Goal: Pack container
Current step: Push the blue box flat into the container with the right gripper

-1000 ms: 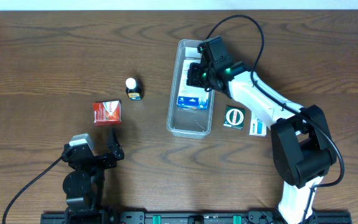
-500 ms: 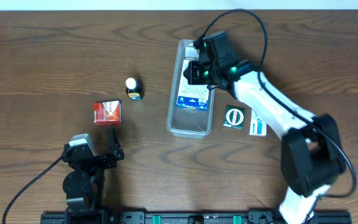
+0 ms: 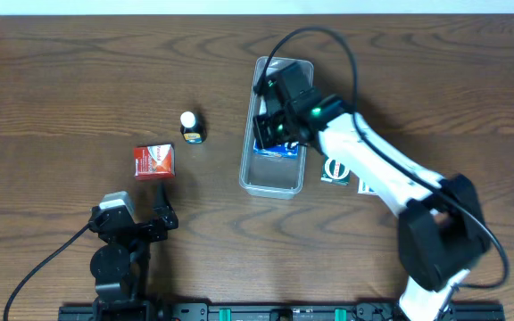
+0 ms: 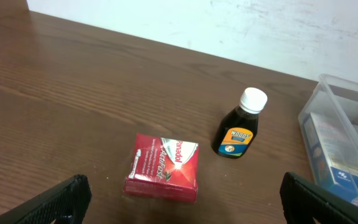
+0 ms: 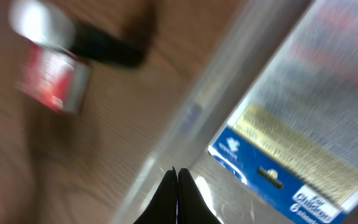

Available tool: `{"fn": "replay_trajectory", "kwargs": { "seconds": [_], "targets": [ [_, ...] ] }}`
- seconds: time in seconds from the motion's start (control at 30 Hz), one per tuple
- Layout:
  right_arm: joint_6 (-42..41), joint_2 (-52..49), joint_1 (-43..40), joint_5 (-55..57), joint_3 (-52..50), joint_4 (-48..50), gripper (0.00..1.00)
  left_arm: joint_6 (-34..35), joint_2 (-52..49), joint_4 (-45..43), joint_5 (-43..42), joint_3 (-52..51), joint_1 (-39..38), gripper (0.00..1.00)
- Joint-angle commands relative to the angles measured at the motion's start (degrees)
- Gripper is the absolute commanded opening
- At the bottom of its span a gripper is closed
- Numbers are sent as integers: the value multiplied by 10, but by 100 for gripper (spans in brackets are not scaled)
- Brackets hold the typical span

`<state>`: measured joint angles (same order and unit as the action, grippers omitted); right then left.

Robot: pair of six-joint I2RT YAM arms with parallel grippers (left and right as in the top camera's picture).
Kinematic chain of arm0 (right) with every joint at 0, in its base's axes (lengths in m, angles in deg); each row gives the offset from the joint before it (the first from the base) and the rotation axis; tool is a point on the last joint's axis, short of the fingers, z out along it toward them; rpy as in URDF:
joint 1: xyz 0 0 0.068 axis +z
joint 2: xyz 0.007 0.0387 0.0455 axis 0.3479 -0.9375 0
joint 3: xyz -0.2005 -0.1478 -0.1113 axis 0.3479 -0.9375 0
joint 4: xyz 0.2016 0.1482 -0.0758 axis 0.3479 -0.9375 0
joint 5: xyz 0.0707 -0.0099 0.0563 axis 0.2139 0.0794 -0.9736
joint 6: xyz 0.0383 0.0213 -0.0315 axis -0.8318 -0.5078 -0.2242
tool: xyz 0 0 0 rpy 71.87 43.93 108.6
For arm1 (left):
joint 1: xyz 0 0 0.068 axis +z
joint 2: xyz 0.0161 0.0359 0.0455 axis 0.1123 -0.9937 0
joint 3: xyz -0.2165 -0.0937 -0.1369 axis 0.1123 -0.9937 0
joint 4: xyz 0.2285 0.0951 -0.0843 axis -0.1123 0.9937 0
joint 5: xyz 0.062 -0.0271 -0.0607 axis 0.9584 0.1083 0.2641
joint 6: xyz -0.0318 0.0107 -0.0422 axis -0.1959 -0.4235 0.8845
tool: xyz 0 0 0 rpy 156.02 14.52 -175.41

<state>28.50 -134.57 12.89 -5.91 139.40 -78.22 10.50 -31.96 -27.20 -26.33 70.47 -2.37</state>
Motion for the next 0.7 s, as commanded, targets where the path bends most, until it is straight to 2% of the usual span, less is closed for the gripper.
{"fn": "replay_trajectory", "kwargs": {
  "seconds": [0.0, 0.27, 0.5, 0.67],
  "targets": [
    [-7, -31, 0, 22, 0, -32, 1, -8, 0, 8, -4, -13, -1, 98],
    [-6, -40, 0, 49, -2, -80, 1, -8, 0, 7, -4, -13, -1, 98],
    [-6, -40, 1, 35, -29, -54, 1, -8, 0, 8, -4, -13, -1, 98],
    [28, -40, 9, 16, -34, -33, 1, -8, 0, 8, -4, -13, -1, 98]
  ]
}}
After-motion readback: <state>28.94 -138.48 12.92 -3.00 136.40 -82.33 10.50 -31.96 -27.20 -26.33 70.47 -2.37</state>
